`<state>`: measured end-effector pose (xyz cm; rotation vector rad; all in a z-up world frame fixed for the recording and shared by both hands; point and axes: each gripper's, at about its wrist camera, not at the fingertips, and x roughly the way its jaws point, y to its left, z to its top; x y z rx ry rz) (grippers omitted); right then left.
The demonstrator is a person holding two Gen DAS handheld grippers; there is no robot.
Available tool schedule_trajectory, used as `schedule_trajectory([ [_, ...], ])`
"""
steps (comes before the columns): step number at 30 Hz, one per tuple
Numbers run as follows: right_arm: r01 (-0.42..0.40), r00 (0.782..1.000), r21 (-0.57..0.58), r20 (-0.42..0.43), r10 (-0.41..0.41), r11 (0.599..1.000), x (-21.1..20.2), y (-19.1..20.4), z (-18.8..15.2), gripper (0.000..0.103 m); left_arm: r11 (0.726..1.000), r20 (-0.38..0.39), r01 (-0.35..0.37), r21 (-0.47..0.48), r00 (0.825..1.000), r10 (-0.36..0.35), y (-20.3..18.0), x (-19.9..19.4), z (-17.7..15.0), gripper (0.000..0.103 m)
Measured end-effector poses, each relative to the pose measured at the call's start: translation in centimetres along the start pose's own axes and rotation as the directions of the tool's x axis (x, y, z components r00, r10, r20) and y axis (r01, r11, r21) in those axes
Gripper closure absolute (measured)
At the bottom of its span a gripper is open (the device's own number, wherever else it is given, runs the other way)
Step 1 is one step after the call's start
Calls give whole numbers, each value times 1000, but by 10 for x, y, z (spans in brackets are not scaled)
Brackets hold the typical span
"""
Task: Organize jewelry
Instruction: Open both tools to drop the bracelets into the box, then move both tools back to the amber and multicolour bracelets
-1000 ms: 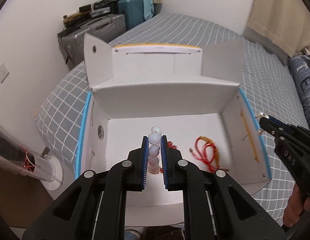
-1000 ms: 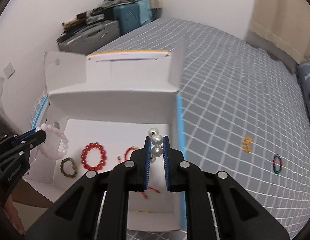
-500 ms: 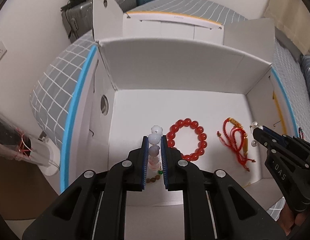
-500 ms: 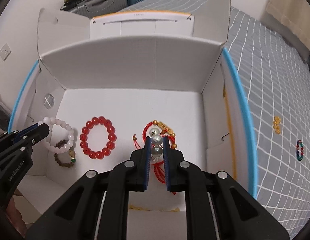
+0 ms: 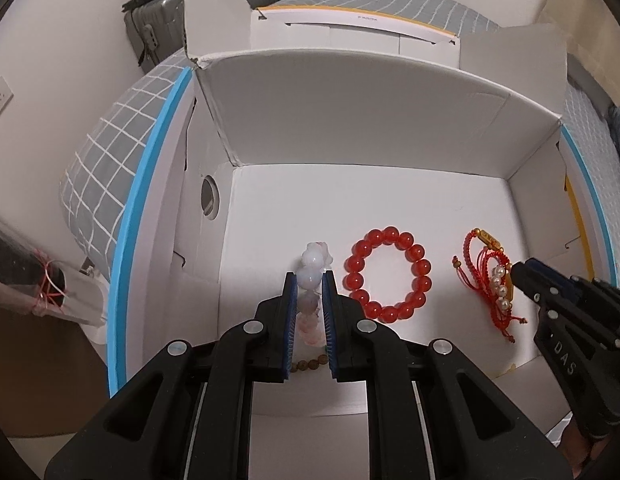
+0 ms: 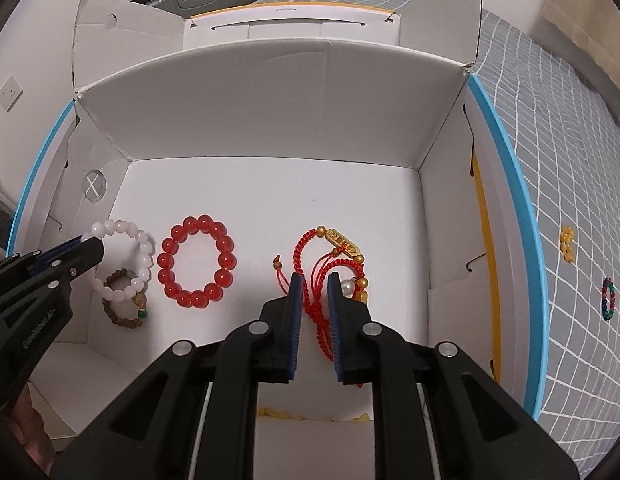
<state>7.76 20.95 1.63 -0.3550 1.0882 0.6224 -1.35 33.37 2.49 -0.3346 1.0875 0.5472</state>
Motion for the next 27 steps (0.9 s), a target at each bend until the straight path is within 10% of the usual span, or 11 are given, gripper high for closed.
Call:
schedule_trajectory([
  [8, 43, 995, -24, 90, -41, 999, -26, -2, -1, 35, 1000, 73, -9, -18, 997, 11, 4, -21, 7, 49],
  [18, 47, 981, -54, 193, -36, 997, -69, -16, 6, 12, 999, 174, 19, -26, 985, -14, -1, -53, 21, 11],
  [27, 87, 970, 42, 224, -94, 995, -98, -82, 9, 9, 999, 219, 34, 35, 975, -41, -48, -69, 39, 6],
])
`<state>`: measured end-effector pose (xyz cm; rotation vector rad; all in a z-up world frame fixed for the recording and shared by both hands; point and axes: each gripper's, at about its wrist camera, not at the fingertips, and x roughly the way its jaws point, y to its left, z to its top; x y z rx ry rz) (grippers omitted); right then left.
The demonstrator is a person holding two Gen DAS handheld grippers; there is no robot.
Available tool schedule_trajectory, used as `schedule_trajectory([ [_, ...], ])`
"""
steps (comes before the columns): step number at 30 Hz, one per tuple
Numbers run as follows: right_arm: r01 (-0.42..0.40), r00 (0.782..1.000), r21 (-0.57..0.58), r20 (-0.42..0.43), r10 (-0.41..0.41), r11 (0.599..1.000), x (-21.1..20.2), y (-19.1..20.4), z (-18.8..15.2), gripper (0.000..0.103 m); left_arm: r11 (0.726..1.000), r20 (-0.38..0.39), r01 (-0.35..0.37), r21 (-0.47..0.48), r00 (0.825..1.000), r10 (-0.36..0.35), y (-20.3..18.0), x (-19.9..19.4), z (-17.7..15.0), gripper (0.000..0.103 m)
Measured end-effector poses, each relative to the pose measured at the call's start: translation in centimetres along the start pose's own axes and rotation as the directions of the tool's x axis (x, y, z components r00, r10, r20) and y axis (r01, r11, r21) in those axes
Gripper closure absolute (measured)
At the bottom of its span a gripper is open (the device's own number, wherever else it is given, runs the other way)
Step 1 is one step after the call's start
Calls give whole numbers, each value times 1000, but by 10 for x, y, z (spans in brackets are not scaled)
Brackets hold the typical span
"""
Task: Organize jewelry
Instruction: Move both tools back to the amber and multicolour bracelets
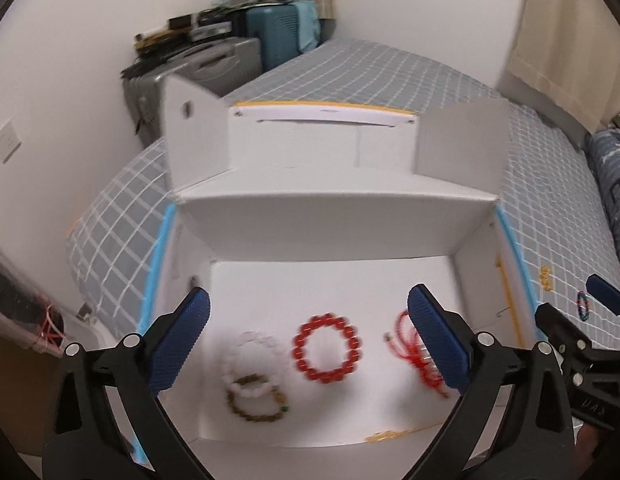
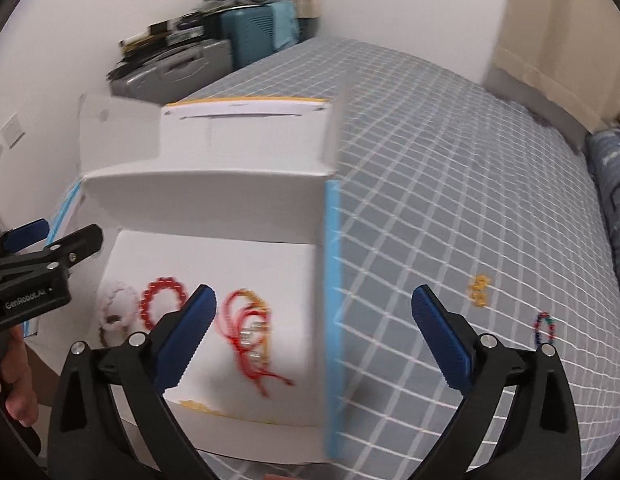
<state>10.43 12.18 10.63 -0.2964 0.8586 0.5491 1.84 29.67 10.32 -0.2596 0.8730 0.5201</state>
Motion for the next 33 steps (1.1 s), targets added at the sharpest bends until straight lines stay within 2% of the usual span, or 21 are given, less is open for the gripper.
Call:
schedule_trajectory([
  [5, 76, 997, 49, -7, -76, 996, -5, -55, -4, 9, 997, 2, 71, 44, 997, -71, -53, 4, 10, 6],
  [13, 158, 987, 173, -30, -155, 972, -18, -168, -17, 9, 968, -23, 182, 174, 983, -180, -183, 20, 8, 6],
  [19, 224, 974, 259, -104, -203, 940, -9, -249, -35, 9, 939, -103, 247, 240, 968, -229, -274, 49, -2, 6],
  [22, 230, 971, 306, -136, -197, 924, -2, -283, -50, 9, 931, -142, 270, 246, 960, -241, -306, 68, -6, 6],
  [27, 238, 968, 347, -165, -191, 907, 10, -316, -73, 9, 918, -182, 297, 262, 950, -255, -346, 95, -16, 6],
  [33, 232, 969, 373, -172, -179, 898, 31, -341, -91, 9, 914, -196, 279, 296, 954, -228, -378, 132, -24, 6],
])
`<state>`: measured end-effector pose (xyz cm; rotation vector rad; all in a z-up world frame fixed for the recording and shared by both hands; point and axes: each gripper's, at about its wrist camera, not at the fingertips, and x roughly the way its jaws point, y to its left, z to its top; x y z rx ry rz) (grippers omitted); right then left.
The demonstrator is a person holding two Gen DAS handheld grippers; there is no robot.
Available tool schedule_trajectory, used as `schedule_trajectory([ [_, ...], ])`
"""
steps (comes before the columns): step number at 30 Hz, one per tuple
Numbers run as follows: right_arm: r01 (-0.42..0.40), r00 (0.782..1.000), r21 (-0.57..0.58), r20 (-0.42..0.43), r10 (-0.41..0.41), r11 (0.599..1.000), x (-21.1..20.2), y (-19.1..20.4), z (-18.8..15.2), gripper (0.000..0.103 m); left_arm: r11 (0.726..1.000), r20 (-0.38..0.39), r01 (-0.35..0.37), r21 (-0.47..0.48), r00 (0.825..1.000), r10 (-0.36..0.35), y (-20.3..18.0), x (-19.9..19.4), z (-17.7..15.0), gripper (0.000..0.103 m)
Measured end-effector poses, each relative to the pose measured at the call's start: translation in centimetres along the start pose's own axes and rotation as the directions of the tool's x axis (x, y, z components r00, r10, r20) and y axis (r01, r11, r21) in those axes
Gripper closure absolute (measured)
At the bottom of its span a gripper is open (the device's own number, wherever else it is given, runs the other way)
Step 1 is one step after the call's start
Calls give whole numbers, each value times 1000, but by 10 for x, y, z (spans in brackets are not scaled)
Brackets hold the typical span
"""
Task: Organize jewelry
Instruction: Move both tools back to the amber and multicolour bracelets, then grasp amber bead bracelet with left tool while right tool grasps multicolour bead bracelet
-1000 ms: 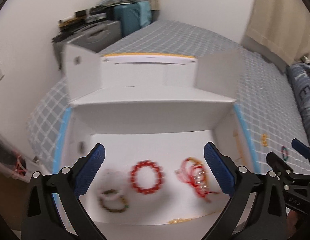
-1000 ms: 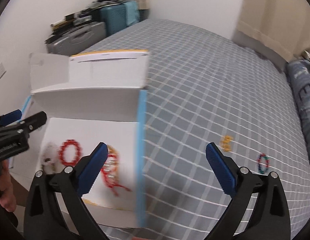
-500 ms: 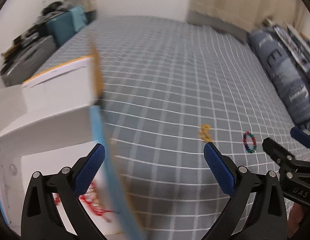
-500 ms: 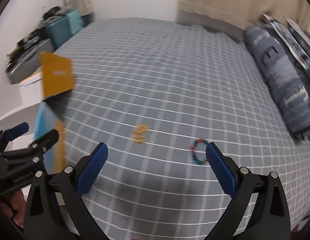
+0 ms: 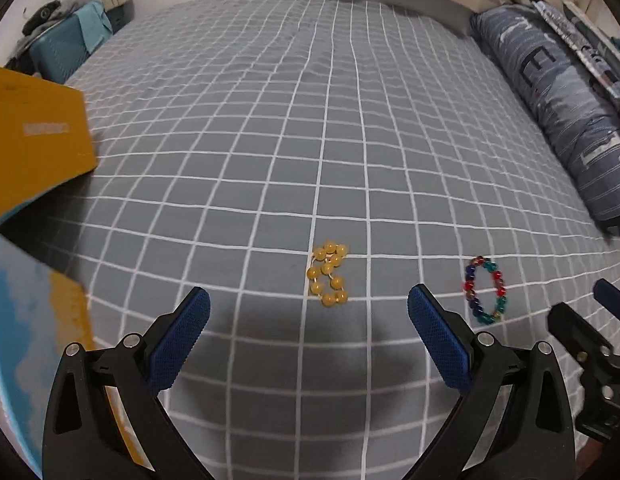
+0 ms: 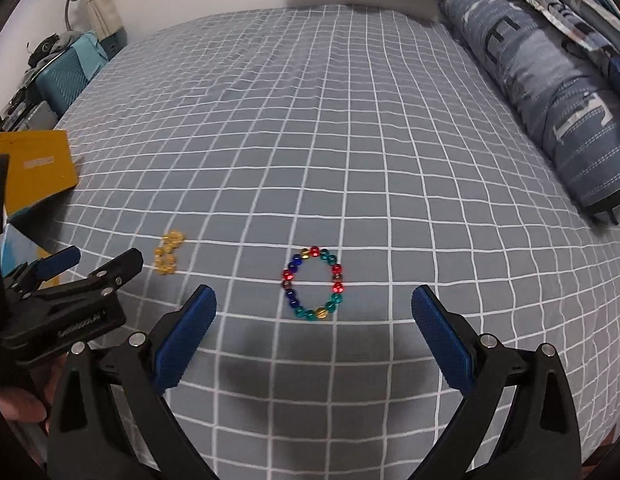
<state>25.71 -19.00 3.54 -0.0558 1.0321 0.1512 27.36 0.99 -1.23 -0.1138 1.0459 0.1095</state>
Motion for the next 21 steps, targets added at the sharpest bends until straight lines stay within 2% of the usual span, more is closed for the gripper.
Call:
schedule_trajectory([
  [4, -4, 1000, 25, -17, 4, 1000, 21, -12, 0, 20, 1000, -1, -18, 21, 1000, 18, -5, 27, 2, 6],
  [8, -3, 1000, 41, -29, 5, 999, 42, -17, 1, 24, 999, 11, -34, 3, 999, 34, -1, 44, 2, 6],
  [10, -1, 999, 56, -44, 4, 998, 55, -18, 1, 32, 998, 1, -61, 16, 998, 61, -2, 56, 2, 6],
  [12, -19, 997, 85, -74, 25, 996, 68, -20, 0, 35, 999, -2, -48, 10, 999, 49, -1, 62, 3, 6],
  [15, 10, 994, 80, -111, -1, 997, 84, -17, -2, 41, 999, -27, -39, -13, 999, 38, 2, 74, 2, 6],
  [17, 20, 990, 85, -140, -8, 996, 94, -16, -4, 51, 999, -26, -40, -9, 999, 40, 3, 78, 1, 6],
  [18, 26, 988, 87, -151, -12, 996, 97, -16, -5, 53, 999, -19, -47, 2, 999, 48, 2, 78, 0, 6],
  [21, 32, 988, 85, -153, -18, 996, 100, -18, -6, 59, 999, -14, -52, 18, 999, 52, 3, 80, -1, 7],
])
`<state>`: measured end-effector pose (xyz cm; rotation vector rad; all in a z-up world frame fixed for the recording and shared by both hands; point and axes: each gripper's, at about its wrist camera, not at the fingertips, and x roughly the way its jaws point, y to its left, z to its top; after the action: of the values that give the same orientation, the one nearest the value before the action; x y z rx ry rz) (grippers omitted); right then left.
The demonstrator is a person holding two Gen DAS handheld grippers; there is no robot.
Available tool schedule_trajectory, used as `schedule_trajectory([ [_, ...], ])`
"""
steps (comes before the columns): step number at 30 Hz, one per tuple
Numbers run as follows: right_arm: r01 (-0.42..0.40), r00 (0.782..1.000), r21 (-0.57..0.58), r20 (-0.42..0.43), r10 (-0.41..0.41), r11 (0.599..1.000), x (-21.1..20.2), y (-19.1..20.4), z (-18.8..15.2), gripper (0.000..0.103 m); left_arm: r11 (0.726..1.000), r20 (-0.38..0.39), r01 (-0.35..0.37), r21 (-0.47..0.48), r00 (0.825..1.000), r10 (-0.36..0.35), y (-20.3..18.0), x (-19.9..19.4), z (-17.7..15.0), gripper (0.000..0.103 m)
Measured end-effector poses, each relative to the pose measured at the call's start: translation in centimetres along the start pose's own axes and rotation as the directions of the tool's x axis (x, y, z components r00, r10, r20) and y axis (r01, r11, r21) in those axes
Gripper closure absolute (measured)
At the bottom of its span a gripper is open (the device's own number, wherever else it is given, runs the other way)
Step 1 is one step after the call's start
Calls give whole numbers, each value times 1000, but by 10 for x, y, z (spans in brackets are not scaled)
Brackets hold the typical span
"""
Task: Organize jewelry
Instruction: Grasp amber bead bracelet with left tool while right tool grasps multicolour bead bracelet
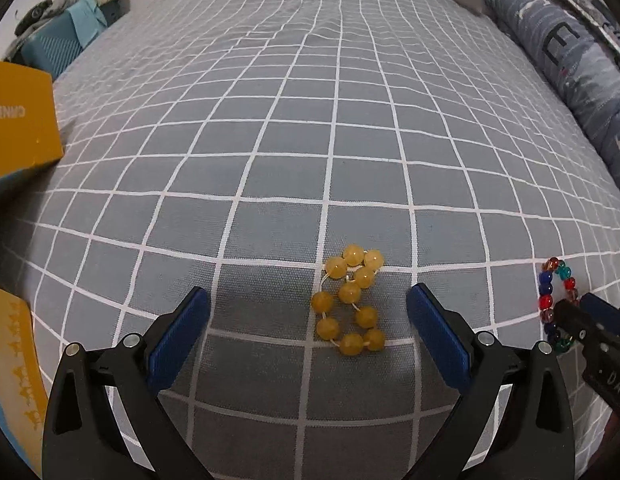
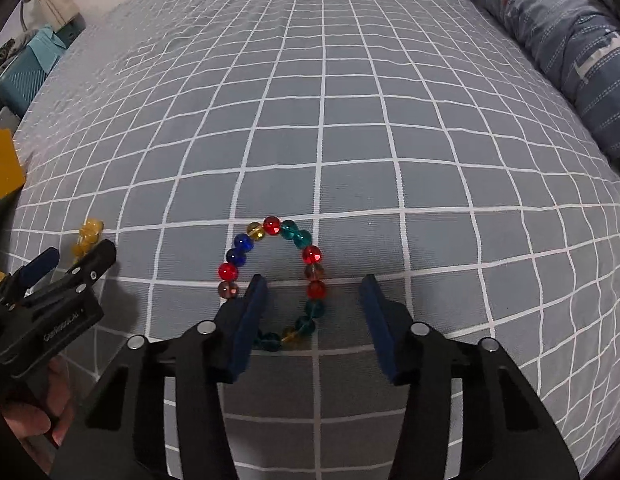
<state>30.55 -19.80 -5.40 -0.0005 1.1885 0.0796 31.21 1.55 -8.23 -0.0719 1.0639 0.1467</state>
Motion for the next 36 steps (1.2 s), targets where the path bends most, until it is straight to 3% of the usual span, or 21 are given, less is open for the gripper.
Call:
schedule_trajectory([
  [4, -9, 1000, 10, -7, 10, 1000, -2, -1, 3, 76, 1000, -8, 10, -6, 1000, -10, 2, 1, -1, 12],
  [7, -2, 1000, 14, -13, 2, 1000, -2, -1, 3, 89, 1000, -17, 11, -13, 1000, -11, 2, -1, -3, 23],
  [10, -10, 1000, 9, -17, 11, 1000, -4, -2, 2, 93, 1000, -20, 19, -13, 1000, -20, 2, -4, -3, 40],
  [16, -20, 1000, 30, -17, 21, 999, -3, -2, 3, 94, 999, -18, 24, 42, 1000, -23, -3, -10, -3, 86],
  [19, -19, 1000, 30, -11, 19, 999, -5, -2, 2, 94, 997, 3, 9, 78, 1000, -10, -8, -13, -7, 88],
  [36, -49, 999, 74, 28, 47, 996, -40, -2, 1, 94, 998, -6, 44, 42, 999, -44, 3, -47, -5, 88],
])
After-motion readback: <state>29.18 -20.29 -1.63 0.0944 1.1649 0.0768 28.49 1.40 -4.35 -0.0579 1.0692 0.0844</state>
